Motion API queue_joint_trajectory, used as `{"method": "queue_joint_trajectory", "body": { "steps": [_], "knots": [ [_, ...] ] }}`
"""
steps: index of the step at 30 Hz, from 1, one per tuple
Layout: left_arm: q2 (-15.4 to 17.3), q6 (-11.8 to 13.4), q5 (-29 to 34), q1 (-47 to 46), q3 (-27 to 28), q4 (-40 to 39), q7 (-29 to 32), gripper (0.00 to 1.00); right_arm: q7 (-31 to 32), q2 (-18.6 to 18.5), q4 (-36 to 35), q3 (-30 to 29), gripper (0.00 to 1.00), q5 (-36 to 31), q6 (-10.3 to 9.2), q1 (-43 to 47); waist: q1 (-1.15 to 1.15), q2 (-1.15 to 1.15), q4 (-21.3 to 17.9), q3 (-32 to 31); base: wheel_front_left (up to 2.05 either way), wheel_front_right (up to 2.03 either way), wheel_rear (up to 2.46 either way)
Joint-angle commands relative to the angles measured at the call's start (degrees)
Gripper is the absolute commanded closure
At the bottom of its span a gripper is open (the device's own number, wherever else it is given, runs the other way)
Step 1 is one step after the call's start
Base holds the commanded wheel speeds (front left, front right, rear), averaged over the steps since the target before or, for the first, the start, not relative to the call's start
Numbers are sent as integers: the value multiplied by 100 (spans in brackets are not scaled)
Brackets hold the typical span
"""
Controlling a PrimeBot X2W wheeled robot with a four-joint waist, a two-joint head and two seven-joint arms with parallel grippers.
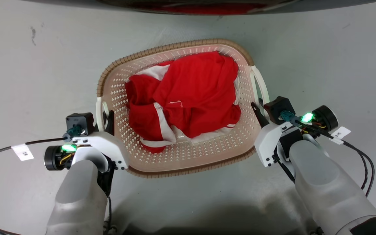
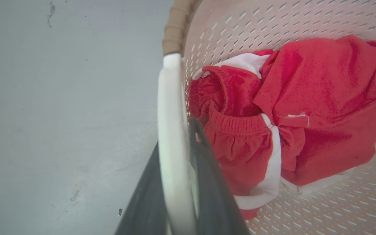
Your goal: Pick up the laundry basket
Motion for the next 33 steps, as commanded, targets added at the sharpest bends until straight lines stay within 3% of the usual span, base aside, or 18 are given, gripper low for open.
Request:
{"method": "queue_joint_trajectory", "body": {
  "steps": [1, 11, 18, 33],
  "knots": [
    [7, -19, -9, -29, -46, 53, -18, 100, -12, -26, 54, 98, 100, 13, 20, 21, -1, 0, 6, -139, 0, 0, 0],
    [-82, -63, -189, 265, -357, 706, -19, 100, -14, -9, 452, 596, 100, 595, 24, 508, -1, 0, -44, -1242, 0, 0, 0],
    [-131, -65, -480, 307, -911, 1297, -15, 100, 118, 7, 622, 999, 100, 1097, 24, 785, -1, 0, -178, -2030, 0, 0, 0],
    [-180, -85, -1336, 663, -2049, 1580, 752, 100, 766, 25, 813, 1610, 100, 1954, 40, 1211, -1, 0, -371, -3414, 0, 0, 0]
  ]
}}
